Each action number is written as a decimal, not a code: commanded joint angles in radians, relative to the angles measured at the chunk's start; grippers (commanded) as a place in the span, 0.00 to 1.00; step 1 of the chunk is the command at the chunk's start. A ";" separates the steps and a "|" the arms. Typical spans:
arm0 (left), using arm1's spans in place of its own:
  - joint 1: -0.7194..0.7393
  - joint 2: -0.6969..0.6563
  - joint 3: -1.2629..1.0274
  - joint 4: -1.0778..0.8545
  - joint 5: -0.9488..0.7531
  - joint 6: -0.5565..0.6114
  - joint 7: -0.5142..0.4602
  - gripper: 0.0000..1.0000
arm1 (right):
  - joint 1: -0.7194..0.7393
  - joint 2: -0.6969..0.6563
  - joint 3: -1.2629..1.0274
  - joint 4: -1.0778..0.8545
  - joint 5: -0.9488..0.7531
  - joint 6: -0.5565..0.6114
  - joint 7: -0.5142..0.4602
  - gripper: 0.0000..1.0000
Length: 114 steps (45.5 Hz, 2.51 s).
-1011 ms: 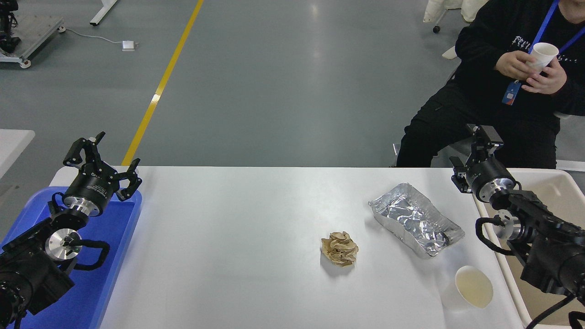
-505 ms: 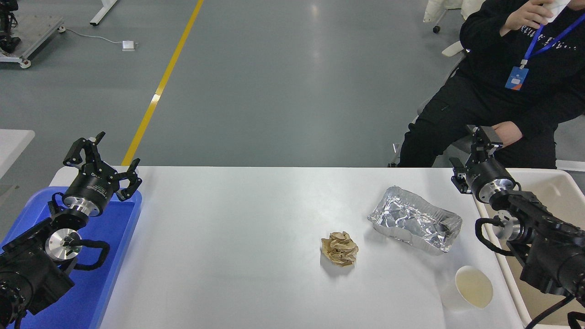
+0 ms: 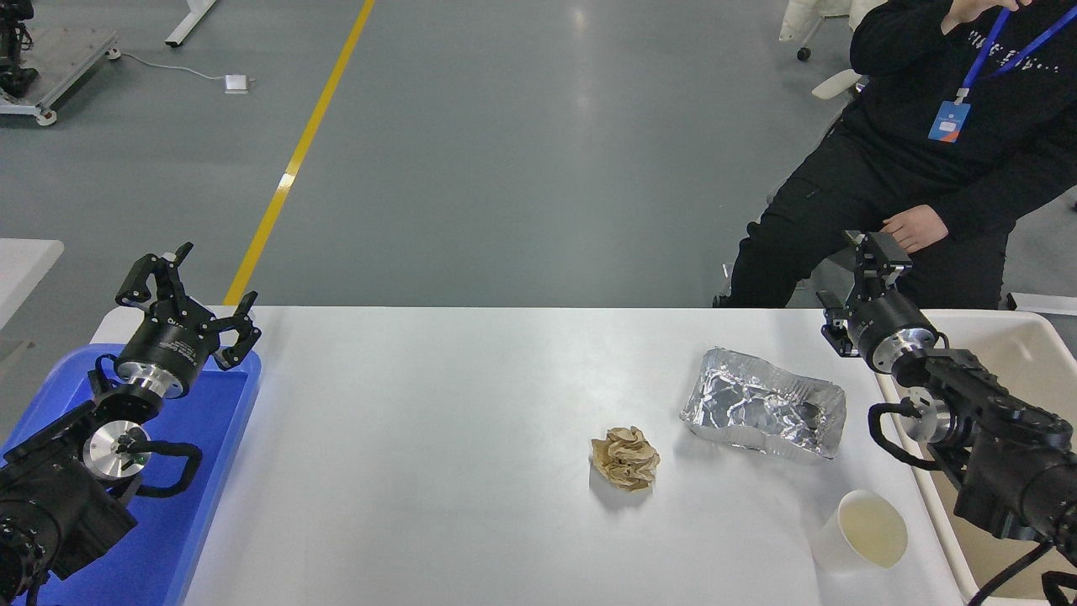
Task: Clean the table surface
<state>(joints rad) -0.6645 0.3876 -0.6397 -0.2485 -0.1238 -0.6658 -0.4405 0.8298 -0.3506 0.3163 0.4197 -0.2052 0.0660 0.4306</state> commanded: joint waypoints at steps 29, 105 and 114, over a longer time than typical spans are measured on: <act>0.000 0.001 0.000 0.000 0.000 0.000 0.000 1.00 | 0.138 -0.508 -0.418 0.559 -0.733 0.149 -0.049 0.99; 0.000 0.001 0.000 0.000 0.000 0.000 0.000 1.00 | 0.106 -0.766 -0.508 0.898 -1.148 0.348 -0.107 0.99; 0.000 0.001 0.000 0.000 0.000 0.000 0.000 1.00 | 0.088 -0.717 -0.508 0.890 -1.128 0.330 -0.131 0.99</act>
<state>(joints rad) -0.6642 0.3881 -0.6397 -0.2485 -0.1242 -0.6658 -0.4404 0.9379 -1.1199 -0.1913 1.3155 -1.3480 0.4167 0.3335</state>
